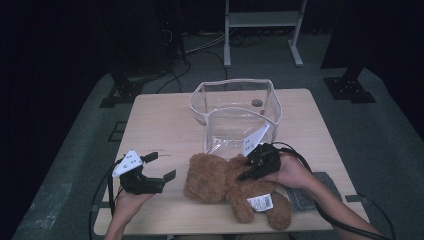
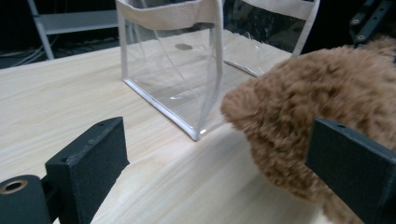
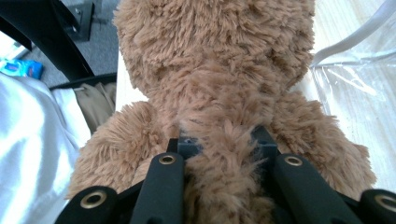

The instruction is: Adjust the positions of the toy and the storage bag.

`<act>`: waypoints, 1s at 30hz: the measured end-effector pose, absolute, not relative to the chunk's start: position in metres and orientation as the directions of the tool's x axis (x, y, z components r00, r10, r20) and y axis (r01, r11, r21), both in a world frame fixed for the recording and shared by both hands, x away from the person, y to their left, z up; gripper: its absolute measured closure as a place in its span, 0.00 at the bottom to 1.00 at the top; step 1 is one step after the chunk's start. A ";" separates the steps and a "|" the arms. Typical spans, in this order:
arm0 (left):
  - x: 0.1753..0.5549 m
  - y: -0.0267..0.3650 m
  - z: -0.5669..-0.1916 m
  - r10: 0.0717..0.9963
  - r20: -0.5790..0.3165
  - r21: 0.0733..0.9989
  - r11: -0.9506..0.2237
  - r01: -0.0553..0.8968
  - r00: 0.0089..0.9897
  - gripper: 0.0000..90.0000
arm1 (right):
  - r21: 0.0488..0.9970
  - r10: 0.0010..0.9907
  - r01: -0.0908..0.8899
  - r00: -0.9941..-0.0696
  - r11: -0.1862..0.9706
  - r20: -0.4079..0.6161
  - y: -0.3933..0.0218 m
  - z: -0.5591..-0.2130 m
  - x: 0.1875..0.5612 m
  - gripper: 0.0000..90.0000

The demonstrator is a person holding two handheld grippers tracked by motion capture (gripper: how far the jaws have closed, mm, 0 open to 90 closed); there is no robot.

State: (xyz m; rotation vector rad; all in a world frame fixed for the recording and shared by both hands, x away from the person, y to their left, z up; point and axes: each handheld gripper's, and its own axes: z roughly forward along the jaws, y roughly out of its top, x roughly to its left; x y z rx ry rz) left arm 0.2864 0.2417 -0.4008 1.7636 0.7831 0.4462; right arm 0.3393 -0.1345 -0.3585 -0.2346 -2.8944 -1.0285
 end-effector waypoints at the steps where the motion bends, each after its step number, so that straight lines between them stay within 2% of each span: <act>1: 0.286 0.243 -0.400 0.703 -0.082 0.942 -0.176 0.285 0.707 0.05 | 0.625 0.121 0.162 -0.987 0.764 0.108 -0.135 -0.357 0.339 0.80; 21: 0.287 0.254 -0.403 0.722 -0.106 0.942 -0.148 0.302 0.683 0.05 | 0.711 0.124 0.192 -0.981 0.676 0.148 -0.150 -0.311 0.334 0.81; 30: 0.288 0.257 -0.404 0.725 -0.115 0.942 -0.137 0.307 0.679 0.05 | 0.734 0.115 0.154 -0.988 0.661 0.103 -0.147 -0.262 0.330 0.81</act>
